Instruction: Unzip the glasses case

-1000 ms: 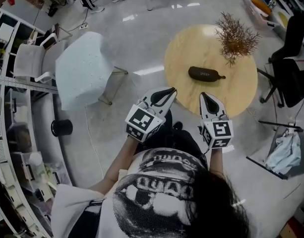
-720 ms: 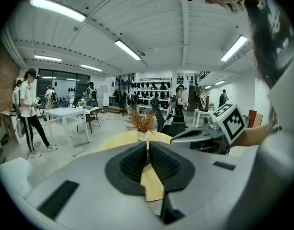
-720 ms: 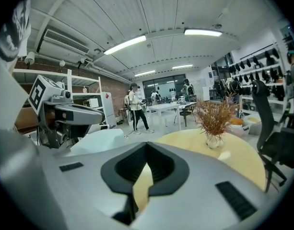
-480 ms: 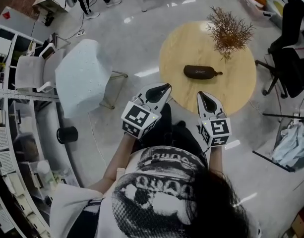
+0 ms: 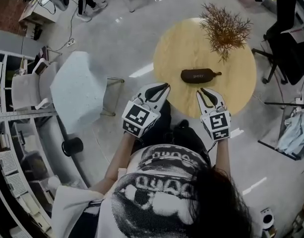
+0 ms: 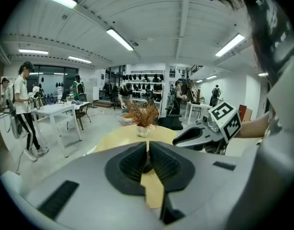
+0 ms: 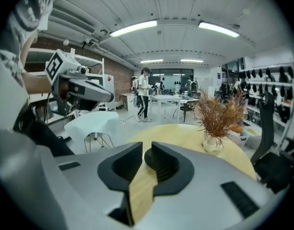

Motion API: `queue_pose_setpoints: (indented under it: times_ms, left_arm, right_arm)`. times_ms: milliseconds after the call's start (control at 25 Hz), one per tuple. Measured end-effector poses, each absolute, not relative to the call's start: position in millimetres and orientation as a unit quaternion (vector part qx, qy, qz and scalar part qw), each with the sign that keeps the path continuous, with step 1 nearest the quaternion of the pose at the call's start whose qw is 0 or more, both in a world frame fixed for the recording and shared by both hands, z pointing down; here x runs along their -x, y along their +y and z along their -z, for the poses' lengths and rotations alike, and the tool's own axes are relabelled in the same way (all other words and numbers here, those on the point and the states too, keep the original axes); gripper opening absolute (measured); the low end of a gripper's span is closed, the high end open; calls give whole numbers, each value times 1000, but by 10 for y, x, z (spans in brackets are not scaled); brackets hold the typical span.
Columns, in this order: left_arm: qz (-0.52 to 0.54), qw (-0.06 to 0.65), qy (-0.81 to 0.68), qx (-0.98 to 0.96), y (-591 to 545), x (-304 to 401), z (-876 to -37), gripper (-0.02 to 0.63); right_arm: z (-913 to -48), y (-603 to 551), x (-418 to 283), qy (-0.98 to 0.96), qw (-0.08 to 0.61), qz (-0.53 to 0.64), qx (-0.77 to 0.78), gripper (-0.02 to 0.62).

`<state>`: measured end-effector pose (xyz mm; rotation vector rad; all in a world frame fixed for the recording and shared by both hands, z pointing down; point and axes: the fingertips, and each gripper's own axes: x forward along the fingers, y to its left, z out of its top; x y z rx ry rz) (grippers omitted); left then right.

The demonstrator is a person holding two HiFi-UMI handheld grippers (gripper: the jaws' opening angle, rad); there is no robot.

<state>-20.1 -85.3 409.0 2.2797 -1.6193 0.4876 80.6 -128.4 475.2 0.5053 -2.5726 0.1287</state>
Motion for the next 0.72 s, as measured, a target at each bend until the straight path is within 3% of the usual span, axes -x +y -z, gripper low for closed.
queue_pose_setpoints:
  times_ms: [240, 720]
  left_arm:
    - [-188, 158, -504, -828, -1204, 370, -4280, 23]
    - [-231, 171, -386, -876, -1680, 555, -4868, 24]
  right_arm:
    - [-5184, -1612, -677, -921, 369, 48, -114, 130]
    - [-6046, -1911, -487, -832, 533, 122, 98, 300]
